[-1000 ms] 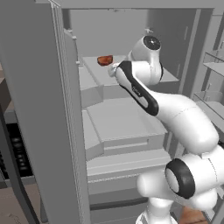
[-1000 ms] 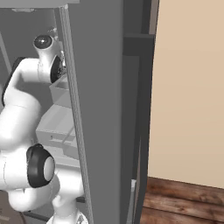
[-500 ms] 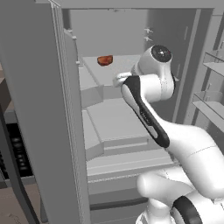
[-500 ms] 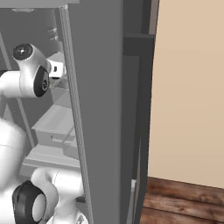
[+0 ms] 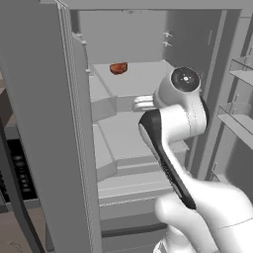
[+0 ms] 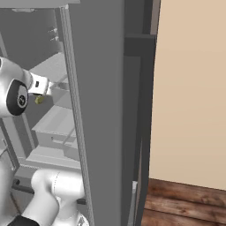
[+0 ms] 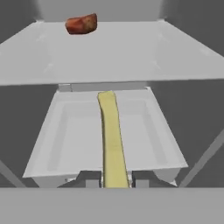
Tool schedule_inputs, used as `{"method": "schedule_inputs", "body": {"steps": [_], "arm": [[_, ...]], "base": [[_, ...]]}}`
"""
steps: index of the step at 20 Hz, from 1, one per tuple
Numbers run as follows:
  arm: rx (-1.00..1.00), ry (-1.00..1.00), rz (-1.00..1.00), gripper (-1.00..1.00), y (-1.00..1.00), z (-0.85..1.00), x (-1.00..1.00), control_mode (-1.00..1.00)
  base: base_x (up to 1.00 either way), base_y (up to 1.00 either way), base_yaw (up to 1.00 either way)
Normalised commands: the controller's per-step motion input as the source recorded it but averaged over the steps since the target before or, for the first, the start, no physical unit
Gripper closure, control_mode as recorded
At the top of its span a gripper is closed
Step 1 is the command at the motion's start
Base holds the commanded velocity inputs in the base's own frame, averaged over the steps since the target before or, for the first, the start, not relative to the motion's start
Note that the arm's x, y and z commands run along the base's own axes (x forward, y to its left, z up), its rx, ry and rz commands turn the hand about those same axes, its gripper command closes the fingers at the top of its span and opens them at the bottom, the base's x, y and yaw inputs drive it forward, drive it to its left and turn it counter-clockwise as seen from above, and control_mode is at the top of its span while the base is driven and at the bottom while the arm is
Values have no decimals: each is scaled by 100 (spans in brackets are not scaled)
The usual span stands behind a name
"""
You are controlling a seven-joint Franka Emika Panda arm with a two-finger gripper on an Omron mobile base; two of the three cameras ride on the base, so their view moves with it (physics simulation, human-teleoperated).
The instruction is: Pick the egg and butter from the fridge and place them by the bowl for mixing.
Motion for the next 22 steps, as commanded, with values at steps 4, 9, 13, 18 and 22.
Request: {"method": "schedule_inputs", "body": {"steps": [4, 9, 13, 18, 22], "arm": [[0, 0, -13, 100, -6, -14, -65, -100], [5, 5, -3, 100, -24, -23, -28, -100], [7, 15, 5, 100, -20, -25, -20, -100], [1, 11, 3, 100, -3, -22, -3, 100], [0, 0, 0, 100, 0, 0, 0, 100]], "base": [[0, 0, 0], [0, 0, 0], [0, 0, 0], [0, -1, 2], [0, 0, 0]]}}
